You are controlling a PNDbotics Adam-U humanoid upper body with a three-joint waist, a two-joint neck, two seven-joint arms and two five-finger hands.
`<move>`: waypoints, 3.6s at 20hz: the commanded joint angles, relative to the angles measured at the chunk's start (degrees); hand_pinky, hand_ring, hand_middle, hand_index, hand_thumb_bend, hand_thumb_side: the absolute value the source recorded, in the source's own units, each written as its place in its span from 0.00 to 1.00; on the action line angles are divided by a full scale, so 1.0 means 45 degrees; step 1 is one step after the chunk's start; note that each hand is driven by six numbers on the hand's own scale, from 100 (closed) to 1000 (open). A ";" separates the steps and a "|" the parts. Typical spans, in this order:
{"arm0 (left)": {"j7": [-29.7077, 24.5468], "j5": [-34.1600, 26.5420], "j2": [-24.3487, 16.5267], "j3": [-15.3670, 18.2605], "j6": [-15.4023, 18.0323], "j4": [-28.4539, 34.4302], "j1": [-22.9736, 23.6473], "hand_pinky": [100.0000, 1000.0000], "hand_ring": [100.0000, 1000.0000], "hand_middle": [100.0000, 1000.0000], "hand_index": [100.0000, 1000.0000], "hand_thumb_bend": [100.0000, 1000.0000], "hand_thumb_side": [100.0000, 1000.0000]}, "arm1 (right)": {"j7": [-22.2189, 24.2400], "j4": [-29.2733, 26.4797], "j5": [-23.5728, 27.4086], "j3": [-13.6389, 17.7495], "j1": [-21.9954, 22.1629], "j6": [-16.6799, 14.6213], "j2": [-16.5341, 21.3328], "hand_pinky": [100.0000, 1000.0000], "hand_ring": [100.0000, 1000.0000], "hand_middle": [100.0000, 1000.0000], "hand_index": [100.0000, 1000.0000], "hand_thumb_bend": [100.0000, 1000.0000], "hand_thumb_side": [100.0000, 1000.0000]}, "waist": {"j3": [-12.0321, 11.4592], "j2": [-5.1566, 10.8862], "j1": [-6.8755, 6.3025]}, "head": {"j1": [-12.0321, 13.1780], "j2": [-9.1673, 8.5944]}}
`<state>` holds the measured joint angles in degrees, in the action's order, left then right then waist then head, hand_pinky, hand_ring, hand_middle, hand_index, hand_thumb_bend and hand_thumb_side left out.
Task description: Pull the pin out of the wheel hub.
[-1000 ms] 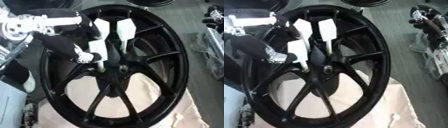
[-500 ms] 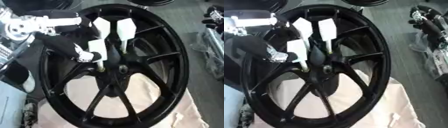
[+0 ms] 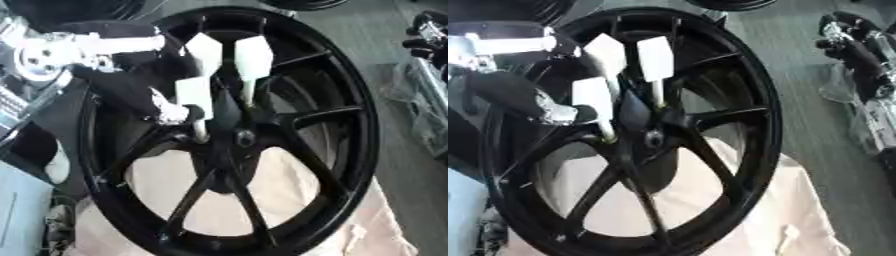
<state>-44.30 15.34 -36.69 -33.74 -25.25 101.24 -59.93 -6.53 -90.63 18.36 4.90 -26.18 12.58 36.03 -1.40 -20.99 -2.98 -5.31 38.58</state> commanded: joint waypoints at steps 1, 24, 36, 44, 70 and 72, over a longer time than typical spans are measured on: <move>-0.1224 0.0122 -0.0037 0.0056 -0.1116 -0.0049 -0.0222 0.73 0.62 0.63 0.75 0.34 0.41 | 0.0022 -0.0097 -0.0071 0.0146 -0.0155 -0.0019 0.0266 0.87 0.75 0.70 0.89 0.08 0.47 | 0.0026 0.0200 0.0067 | 0.0041 -0.0193; -0.0729 -0.0080 0.0073 0.0248 -0.1301 0.0126 -0.0149 0.69 0.53 0.51 0.64 0.14 0.26 | 0.0037 -0.0077 -0.0107 0.0169 -0.0123 -0.0027 0.0241 0.87 0.75 0.70 0.89 0.07 0.47 | 0.0011 0.0150 0.0064 | -0.0003 -0.0181; -0.0418 -0.0234 0.0005 0.0377 -0.1479 0.0454 -0.0120 0.67 0.49 0.39 0.37 0.28 0.00 | 0.0059 -0.0052 -0.0115 0.0181 -0.0113 -0.0036 0.0230 0.87 0.75 0.70 0.90 0.07 0.48 | 0.0022 0.0135 0.0066 | -0.0052 -0.0213; -0.0081 -0.0843 -0.0600 0.1335 -0.1483 0.1708 0.0087 0.66 0.47 0.34 0.31 0.46 0.00 | 0.0038 -0.0051 -0.0123 0.0206 -0.0046 -0.0056 0.0271 0.87 0.75 0.70 0.90 0.06 0.48 | -0.0042 0.0136 0.0079 | -0.0091 -0.0259; 0.3914 -0.4959 -0.4716 0.5651 -0.0049 0.2968 0.3446 0.65 0.46 0.30 0.27 0.45 0.00 | -0.0143 -0.0044 0.0038 0.0398 0.0154 -0.0119 0.0619 0.87 0.75 0.70 0.90 0.05 0.49 | -0.0534 0.0521 -0.0037 | -0.0794 -0.0105; 0.4967 -0.5420 -0.5296 0.6515 -0.0028 0.2968 0.4695 0.65 0.46 0.30 0.27 0.44 0.00 | -0.0194 -0.0059 0.0084 0.0447 0.0205 -0.0142 0.0658 0.87 0.75 0.70 0.90 0.05 0.48 | -0.0584 0.0576 0.0013 | -0.0859 -0.0146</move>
<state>-24.58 -7.52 -56.81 -7.61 -25.65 113.88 -38.63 -7.11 -90.27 18.41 6.10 -24.92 12.04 36.72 -4.01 -19.91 -3.16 -8.86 38.21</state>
